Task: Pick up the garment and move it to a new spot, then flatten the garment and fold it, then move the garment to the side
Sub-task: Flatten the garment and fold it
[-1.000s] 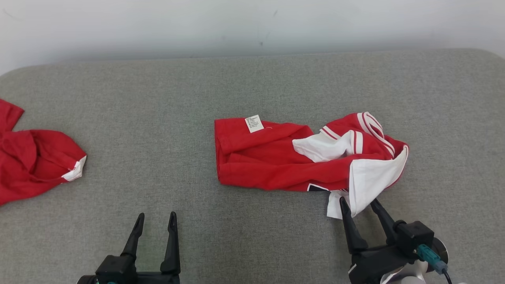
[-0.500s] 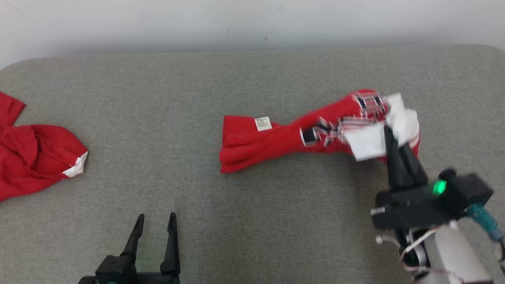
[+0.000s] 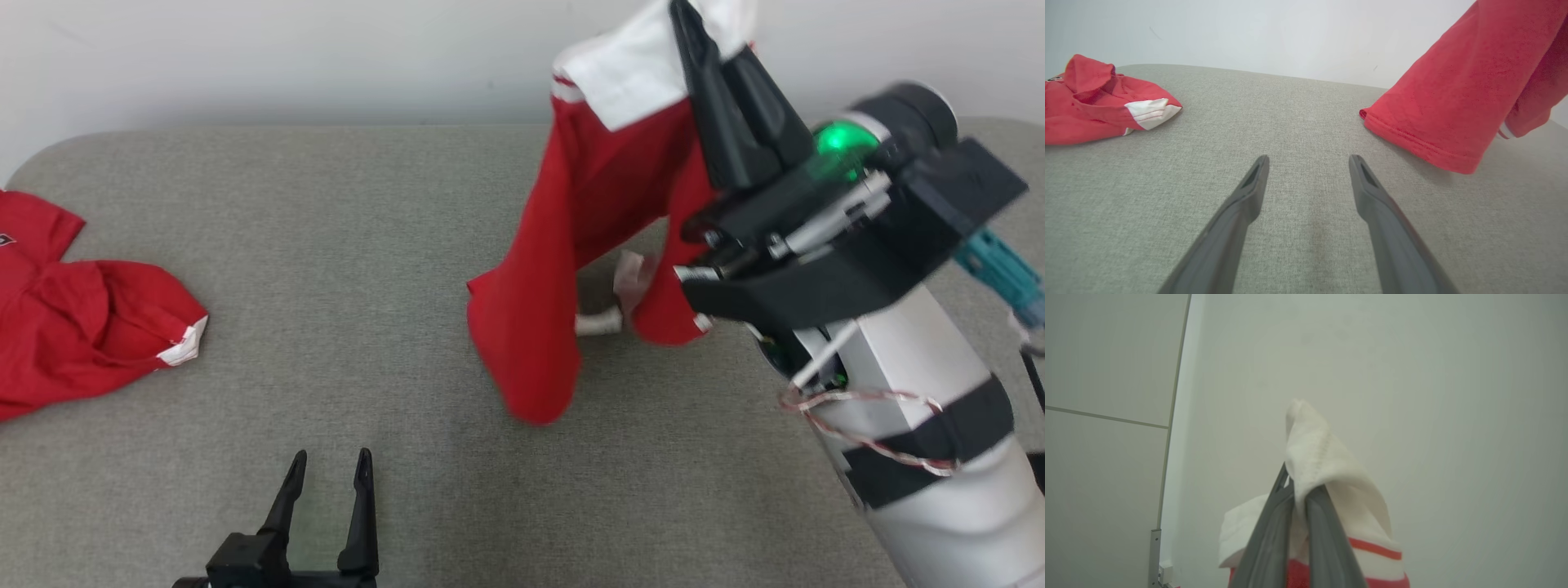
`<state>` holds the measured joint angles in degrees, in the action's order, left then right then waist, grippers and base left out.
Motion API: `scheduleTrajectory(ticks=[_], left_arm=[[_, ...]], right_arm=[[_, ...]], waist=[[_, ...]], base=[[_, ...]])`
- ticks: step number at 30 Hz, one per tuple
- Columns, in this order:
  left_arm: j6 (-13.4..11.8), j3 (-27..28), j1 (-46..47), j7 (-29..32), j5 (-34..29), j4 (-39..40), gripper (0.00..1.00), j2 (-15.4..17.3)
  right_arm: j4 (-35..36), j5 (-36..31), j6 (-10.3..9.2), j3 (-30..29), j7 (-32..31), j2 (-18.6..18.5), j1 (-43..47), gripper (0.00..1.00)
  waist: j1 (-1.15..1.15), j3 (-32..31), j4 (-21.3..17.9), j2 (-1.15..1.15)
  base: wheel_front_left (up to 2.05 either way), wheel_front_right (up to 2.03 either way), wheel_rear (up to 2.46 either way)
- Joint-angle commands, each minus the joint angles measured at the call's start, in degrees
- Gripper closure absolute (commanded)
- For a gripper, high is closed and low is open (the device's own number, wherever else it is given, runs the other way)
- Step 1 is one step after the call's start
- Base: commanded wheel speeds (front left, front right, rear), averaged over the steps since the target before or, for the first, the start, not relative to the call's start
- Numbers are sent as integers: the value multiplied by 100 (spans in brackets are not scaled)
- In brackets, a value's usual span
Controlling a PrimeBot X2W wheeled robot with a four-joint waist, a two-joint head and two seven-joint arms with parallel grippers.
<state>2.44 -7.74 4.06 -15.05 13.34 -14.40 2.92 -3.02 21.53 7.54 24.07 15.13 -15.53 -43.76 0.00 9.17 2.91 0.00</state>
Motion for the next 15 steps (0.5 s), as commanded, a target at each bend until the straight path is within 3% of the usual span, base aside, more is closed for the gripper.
scheduleTrajectory(ticks=[1, 8, 15], left_arm=[[-14, 9, -58, -20, -18, -19, 0, -5], [38, -311, 132, -20, 58, -93, 0, -5], [-77, -521, 174, -20, 184, -79, 0, -2]], right_arm=[[-17, 50, -10, 19, 1, 40, -84, 100], [-1267, 51, -10, 632, 1, 127, -1625, 100], [-1498, -4, -11, 635, 0, 132, -2646, 100]], waist=[[0, -16, 40, 0], [0, 92, 573, 0], [0, 219, 982, 0]], base=[[0, 0, 0], [0, 0, 0], [0, 0, 0]])
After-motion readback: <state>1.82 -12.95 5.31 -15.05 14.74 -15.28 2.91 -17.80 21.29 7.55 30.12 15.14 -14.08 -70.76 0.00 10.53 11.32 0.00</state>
